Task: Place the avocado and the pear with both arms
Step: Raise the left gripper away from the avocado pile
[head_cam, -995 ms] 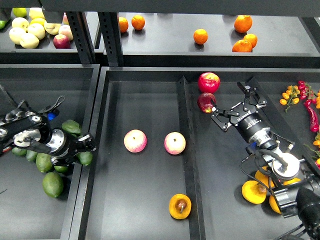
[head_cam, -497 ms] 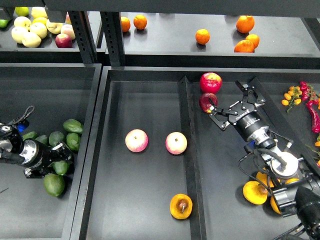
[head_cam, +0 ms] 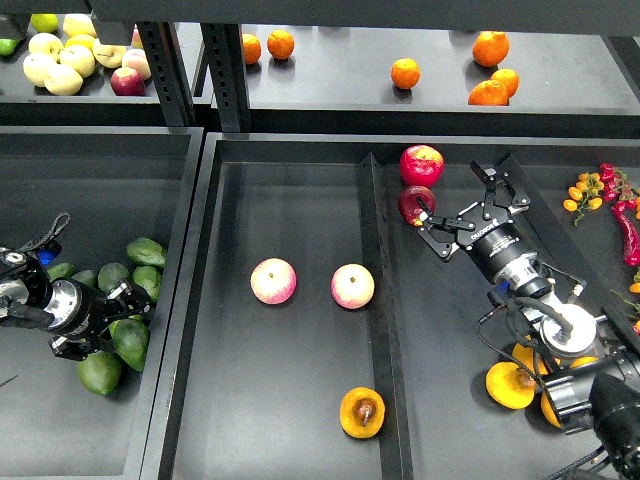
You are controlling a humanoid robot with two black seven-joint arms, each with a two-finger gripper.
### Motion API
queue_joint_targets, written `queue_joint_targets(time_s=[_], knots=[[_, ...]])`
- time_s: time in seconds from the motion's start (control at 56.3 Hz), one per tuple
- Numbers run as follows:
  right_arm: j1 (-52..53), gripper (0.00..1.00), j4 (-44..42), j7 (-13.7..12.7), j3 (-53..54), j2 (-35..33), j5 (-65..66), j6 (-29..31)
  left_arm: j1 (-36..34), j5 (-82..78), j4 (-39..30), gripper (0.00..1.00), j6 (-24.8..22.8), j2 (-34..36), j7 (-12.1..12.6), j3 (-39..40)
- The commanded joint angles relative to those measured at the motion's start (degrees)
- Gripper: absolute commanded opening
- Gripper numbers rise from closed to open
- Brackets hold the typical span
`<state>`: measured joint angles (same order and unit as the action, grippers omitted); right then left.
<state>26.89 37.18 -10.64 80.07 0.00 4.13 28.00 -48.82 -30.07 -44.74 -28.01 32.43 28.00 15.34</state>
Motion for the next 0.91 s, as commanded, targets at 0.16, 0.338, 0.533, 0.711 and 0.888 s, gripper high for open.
queue_joint_targets(time_s=[0.16,0.338,0.533,0.711,0.888], knots=[[0.4,1.0,-0.2,0.0,-0.3,0.0,0.0,0.0,0.0,5.7,-0.8,0.99,0.0,0.0,0.0,14.2],[0.5,1.0,-0.3,-0.1,-0.5,0.0,0.0,0.0,1.1,11.6,-3.2,0.97,0.0,-1.6,0.0,21.7],[0.5,1.0,-0.2,-0.1,-0.7,0.0,0.0,0.0,6.3,15.1,-10.3,0.96,0.0,-7.0,0.0,35.3],[0.4,1.0,-0.2,-0.1,-1.0,0.0,0.0,0.0,13.7,15.1,-17.9,0.96,0.0,-16.6,0.0,48.5],[0.5,1.0,-0.4,-1.6,-1.2,0.0,0.2,0.0,20.6,15.1,-22.6,0.96,6.2,-31.4,0.0,60.5]])
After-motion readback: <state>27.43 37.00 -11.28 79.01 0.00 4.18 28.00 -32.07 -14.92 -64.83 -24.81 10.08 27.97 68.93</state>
